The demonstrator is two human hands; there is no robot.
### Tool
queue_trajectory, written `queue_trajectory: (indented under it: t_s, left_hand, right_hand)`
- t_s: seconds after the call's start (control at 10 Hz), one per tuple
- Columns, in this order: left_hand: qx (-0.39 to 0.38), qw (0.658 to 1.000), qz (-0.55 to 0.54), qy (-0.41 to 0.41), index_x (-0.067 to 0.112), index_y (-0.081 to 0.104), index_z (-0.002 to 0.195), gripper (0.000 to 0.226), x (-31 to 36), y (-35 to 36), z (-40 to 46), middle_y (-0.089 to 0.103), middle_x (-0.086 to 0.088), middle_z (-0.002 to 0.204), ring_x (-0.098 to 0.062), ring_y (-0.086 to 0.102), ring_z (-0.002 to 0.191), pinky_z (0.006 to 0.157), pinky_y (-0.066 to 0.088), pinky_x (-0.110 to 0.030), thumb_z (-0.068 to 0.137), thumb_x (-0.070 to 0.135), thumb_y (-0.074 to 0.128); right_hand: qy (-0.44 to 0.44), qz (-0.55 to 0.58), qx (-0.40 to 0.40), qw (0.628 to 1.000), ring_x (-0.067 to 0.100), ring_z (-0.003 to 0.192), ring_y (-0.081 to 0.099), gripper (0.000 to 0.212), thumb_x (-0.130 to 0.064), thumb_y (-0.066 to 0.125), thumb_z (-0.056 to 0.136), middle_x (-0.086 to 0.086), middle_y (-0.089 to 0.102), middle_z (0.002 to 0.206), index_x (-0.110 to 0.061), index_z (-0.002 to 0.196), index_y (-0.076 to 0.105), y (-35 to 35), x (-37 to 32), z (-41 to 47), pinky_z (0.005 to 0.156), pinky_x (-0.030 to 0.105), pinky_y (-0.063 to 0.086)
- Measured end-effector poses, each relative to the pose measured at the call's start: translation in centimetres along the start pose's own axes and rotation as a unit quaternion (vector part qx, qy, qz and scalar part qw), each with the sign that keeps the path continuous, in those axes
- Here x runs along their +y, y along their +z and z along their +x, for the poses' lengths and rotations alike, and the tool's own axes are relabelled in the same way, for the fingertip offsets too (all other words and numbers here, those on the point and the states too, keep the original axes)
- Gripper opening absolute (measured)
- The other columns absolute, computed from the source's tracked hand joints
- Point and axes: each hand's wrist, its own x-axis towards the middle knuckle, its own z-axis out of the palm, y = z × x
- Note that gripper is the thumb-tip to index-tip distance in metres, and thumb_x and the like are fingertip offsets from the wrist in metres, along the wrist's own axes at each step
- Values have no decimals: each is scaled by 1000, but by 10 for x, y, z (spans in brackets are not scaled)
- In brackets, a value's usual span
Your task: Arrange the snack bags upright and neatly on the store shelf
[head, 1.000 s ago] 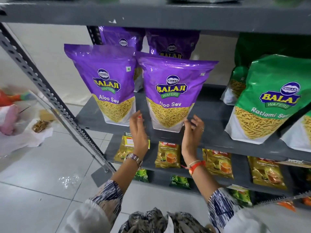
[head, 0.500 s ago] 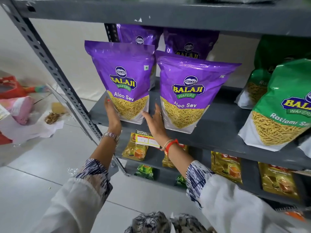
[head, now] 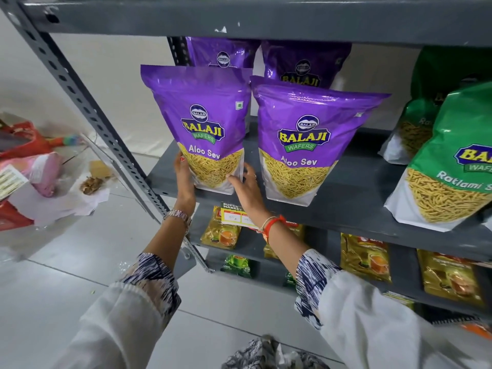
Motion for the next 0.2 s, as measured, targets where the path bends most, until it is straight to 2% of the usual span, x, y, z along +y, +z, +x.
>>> queue_trajectory:
  t_s: [0.1,0.2]
  left_hand:
    - [-8,1000,9,20,15,27,145,51,5,-1,-6,36,-10,151,-22,37,137,115,32,-43,99,37,24]
    - [39,994,44,90,16,12,150,55,3,4,-20,16,-7,160,-7,22,140,113,28,-17,100,35,25]
  right_hand:
    - [1,-20,-17,1000,22,141,32,78,-29,59,86,10,29,156,-11,149,17,-2,-9,-16,115,37,30]
    - [-33,-29,2,999,23,141,31,76,-31,59,86,10,25,157,-15,148,18,-13,-9,-33,114,40,31]
